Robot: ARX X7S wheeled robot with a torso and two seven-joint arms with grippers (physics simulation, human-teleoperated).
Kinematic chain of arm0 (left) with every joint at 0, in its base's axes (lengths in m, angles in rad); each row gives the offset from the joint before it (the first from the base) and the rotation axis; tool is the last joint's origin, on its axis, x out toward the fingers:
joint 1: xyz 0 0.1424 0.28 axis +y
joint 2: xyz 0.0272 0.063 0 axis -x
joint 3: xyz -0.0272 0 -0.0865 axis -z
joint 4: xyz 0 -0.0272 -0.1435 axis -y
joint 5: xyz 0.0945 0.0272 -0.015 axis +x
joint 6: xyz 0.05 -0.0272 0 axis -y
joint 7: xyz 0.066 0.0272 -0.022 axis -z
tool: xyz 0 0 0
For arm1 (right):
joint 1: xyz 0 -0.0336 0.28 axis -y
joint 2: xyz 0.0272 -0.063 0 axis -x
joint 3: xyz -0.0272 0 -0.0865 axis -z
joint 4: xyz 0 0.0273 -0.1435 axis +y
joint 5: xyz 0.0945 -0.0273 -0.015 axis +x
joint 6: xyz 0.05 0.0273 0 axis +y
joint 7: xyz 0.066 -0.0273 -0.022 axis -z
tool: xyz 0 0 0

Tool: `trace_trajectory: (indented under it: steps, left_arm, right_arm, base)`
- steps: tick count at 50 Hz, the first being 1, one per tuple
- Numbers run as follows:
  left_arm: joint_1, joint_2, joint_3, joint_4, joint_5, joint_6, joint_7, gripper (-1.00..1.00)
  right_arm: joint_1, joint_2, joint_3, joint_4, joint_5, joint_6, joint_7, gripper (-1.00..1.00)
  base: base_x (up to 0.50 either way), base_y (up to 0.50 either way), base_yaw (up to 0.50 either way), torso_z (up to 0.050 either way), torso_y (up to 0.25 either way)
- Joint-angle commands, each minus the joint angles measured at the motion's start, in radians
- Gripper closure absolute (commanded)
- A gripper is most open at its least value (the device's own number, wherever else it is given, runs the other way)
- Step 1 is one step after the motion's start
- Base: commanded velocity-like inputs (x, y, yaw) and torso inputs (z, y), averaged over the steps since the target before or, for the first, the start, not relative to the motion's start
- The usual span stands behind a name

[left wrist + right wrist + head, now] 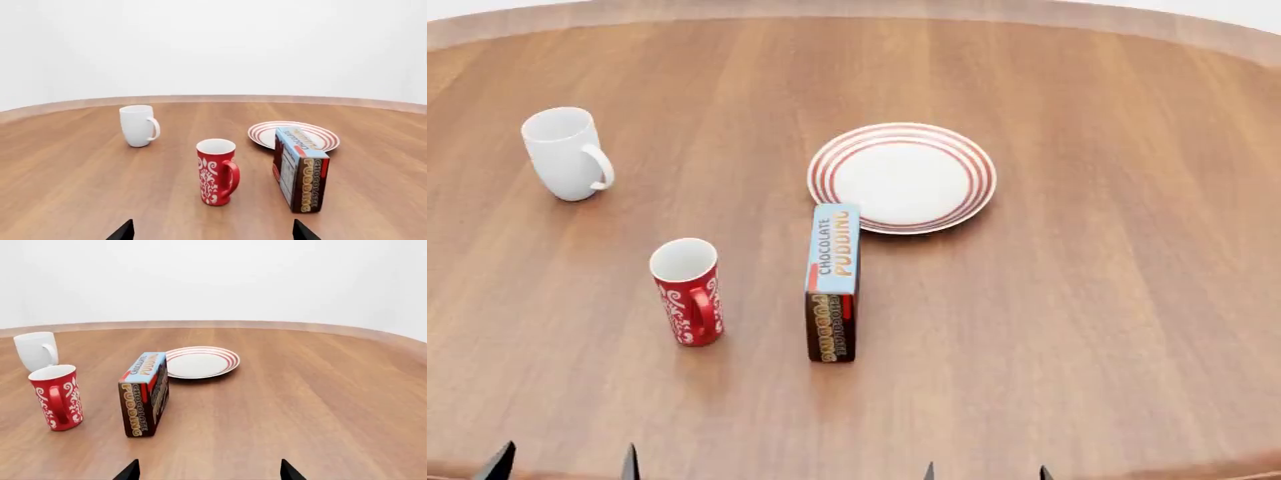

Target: Pick up the red mug and put it on the plate

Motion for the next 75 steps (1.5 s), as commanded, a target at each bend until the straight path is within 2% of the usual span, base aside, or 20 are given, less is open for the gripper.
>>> trace_trajectory:
  steps: [1, 34, 75]
  left_arm:
    - [-0.007, -0.015, 0.021, -0.056, -0.007, 0.151, -0.029, -1.0]
    - [-0.051, -0.04, 0.052, -0.23, 0.101, 0.553, -0.166, -1.0]
    - [-0.058, -0.075, 0.102, -0.236, 0.085, 0.564, -0.213, -1.0]
  right_arm:
    - [-0.001, 0.02, -0.021, -0.004, 0.022, 0.0, 0.021, -1.0]
    - [0.0, 0.057, -0.066, -0.007, 0.065, -0.009, 0.055, -1.0]
    - [0.003, 0.092, -0.112, 0.001, 0.099, -0.037, 0.07, -1.0]
  base:
    - [0.0, 0.0, 0.0, 0.0, 0.0]
    - [0.0, 0.0, 0.0, 0.0, 0.0]
    - [0.0, 0.08, 0.0, 0.0, 0.0]
